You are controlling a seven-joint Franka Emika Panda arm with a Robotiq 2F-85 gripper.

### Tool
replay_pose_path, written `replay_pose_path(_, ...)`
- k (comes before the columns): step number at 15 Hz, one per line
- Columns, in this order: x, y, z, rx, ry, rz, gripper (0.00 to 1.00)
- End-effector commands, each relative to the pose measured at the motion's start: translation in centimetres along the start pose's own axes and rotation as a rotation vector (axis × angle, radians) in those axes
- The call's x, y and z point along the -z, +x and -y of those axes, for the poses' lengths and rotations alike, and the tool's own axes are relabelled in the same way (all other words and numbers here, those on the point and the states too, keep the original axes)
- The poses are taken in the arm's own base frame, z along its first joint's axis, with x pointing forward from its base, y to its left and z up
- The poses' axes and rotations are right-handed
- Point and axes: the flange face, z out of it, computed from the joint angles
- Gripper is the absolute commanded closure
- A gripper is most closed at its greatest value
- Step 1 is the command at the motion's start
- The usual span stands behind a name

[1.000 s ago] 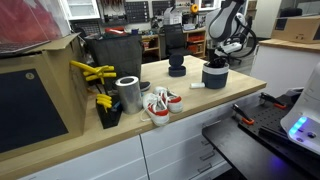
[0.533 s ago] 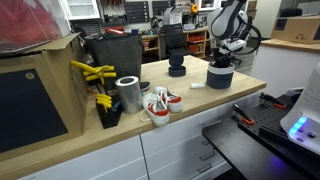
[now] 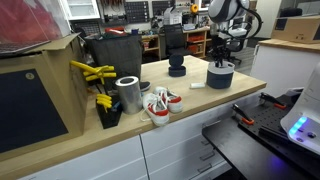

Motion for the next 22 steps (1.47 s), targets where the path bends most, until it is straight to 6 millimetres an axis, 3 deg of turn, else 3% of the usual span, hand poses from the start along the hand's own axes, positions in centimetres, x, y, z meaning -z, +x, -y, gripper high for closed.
replay_pose_path(1, 3.0, -0.5, 0.2, 0.026, 0.027, 0.004, 0.94)
replay_pose_path(15, 9.3, -3.2, 1.5, 0.194, 0.049, -0.038, 0.94)
replay_pose_path(22, 8.2, -3.5, 6.2, 0.239, 0.04, -0.171, 0.94)
